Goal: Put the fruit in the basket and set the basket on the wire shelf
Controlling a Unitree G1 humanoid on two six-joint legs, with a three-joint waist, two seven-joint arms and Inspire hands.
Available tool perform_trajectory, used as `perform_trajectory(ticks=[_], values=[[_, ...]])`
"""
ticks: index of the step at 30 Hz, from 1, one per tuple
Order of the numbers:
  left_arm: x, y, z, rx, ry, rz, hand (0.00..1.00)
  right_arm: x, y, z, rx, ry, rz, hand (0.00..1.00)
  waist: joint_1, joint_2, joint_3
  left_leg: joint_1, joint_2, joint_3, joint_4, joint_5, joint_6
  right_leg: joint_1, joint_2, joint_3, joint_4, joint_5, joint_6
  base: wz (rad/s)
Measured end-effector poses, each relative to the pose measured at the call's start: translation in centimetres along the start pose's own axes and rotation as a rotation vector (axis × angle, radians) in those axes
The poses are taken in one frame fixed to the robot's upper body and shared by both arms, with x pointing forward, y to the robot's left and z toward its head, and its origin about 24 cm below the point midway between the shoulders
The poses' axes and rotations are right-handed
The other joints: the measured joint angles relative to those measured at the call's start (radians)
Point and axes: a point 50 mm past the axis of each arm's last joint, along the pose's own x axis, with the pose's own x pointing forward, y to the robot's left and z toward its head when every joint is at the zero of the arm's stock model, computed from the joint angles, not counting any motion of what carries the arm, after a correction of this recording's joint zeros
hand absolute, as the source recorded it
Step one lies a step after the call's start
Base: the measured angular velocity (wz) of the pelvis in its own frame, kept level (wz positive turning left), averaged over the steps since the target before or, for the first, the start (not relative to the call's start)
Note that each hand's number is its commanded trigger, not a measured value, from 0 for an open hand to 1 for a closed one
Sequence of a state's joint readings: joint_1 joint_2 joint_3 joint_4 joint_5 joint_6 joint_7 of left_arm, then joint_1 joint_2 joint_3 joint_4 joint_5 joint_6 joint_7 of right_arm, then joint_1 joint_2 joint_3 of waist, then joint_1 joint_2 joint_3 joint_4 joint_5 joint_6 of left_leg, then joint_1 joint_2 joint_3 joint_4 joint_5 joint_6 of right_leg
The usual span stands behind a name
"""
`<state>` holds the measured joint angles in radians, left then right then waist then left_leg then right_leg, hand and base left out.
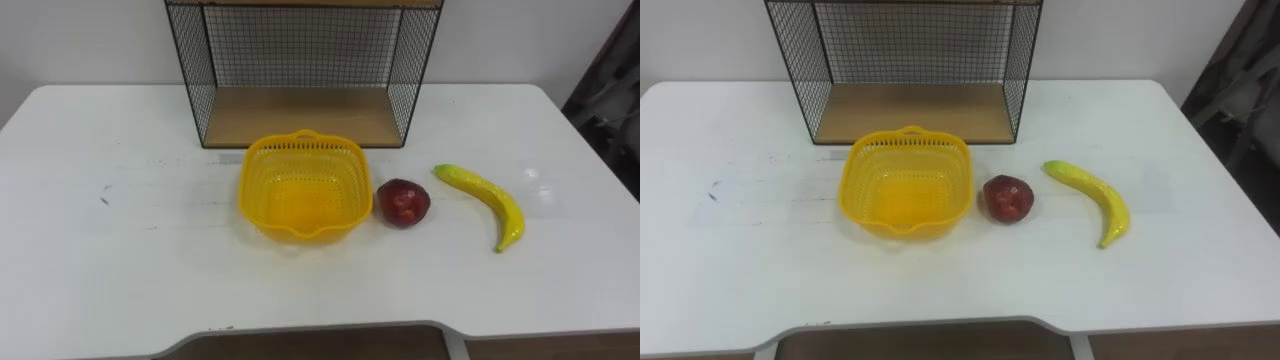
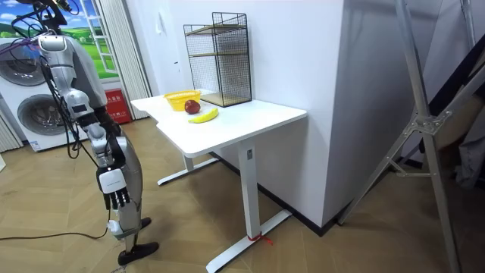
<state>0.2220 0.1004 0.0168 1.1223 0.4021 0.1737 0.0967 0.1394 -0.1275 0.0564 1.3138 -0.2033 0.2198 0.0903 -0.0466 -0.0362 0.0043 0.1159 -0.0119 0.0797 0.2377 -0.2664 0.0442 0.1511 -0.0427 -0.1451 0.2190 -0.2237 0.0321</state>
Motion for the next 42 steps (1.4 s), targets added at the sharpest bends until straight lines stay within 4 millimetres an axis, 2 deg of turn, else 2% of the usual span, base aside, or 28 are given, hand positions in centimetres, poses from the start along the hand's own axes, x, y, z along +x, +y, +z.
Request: perform_trajectory(ticks=[17,21,23,26,29,31,34,36,38,40,42], values=[[0.0,0.0,0.2,-0.008,-0.016,0.005,0.0,0.0,-0.2,0.4,0.015,-0.02,-0.032,0.0,0.002,-0.001,-0.0001,-0.009,0.0,0.003,0.0,0.0,0.0,-0.01,0.0,0.005,0.002,0.0,0.0,-0.01],[0.0,0.1,0.2,-0.01,-0.022,0.007,0.0,-0.1,-0.5,0.7,0.064,-0.048,-0.08,0.0,0.003,-0.001,-0.0002,-0.009,0.0,0.004,-0.003,0.0,0.0,-0.01,0.001,0.005,0.001,0.0,0.0,0.0],[0.0,0.2,0.2,-0.02,-0.026,0.01,0.0,-0.1,-0.6,0.6,0.148,-0.055,-0.09,0.0,0.001,-0.001,-0.0001,-0.008,0.0,0.003,-0.004,0.0,0.0,-0.009,0.001,0.005,-0.001,0.0,0.0,0.0],[0.0,0.5,0.0,-0.046,-0.016,0.019,0.0,0.0,-0.7,0.2,0.336,-0.054,-0.109,0.0,0.002,-0.001,0.0001,-0.004,0.0,0.002,-0.007,0.0,0.0,-0.006,0.002,0.005,-0.004,0.0,0.0,0.0],[0.0,0.6,-0.5,-0.068,-0.002,0.027,0.0,0.0,-0.8,-0.9,0.596,-0.026,-0.128,0.0,-0.007,0.0,0.0004,0.0,-0.001,0.003,-0.012,0.0,-0.001,0.005,0.001,0.006,-0.016,0.0,0.0,0.0],[0.1,1.0,-0.7,-0.103,0.002,0.044,0.0,0.0,-1.0,-1.5,0.89,-0.019,-0.135,0.0,-0.015,-0.003,0.001,0.0,-0.001,0.006,-0.014,0.001,-0.001,0.006,0.002,0.005,-0.016,0.0,0.0,0.0],[0.1,1.3,-0.9,-0.136,-0.008,0.063,0.0,0.0,-1.4,-1.7,1.179,-0.015,-0.146,0.0,-0.031,-0.003,0.001,0.001,-0.001,0.007,-0.014,0.001,-0.001,0.006,0.002,0.005,-0.017,0.0,0.0,0.0],[0.1,2.0,-1.0,-0.189,-0.005,0.09,0.0,-0.1,-1.9,-2.0,1.406,0.003,-0.177,0.0,-0.036,-0.003,0.001,-0.001,-0.001,0.013,-0.016,0.001,-0.001,0.003,0.002,0.007,-0.017,0.0,0.0,-0.06],[0.1,2.4,-1.3,-0.208,0.004,0.113,0.0,-0.2,-2.6,-1.8,1.539,0.003,-0.2,0.0,-0.039,-0.003,0.0008,-0.001,-0.001,0.014,-0.016,0.001,-0.001,0.002,0.002,0.007,-0.016,0.0,0.0,-0.02],[0.1,2.9,-1.9,-0.202,0.016,0.134,0.0,-0.6,-3.8,-1.4,1.733,-0.004,-0.23,0.0,-0.059,-0.008,-0.0021,-0.002,-0.001,0.013,-0.016,0.001,-0.001,0.002,0.002,0.006,-0.016,0.0,0.0,0.0],[0.0,3.3,-2.1,-0.2,0.014,0.147,0.0,-0.9,-4.9,-0.9,1.845,-0.033,-0.249,0.0,-0.079,-0.013,-0.0038,-0.001,-0.001,0.016,-0.016,0.001,-0.001,0.002,0.002,0.006,-0.015,0.0,0.0,0.0]])
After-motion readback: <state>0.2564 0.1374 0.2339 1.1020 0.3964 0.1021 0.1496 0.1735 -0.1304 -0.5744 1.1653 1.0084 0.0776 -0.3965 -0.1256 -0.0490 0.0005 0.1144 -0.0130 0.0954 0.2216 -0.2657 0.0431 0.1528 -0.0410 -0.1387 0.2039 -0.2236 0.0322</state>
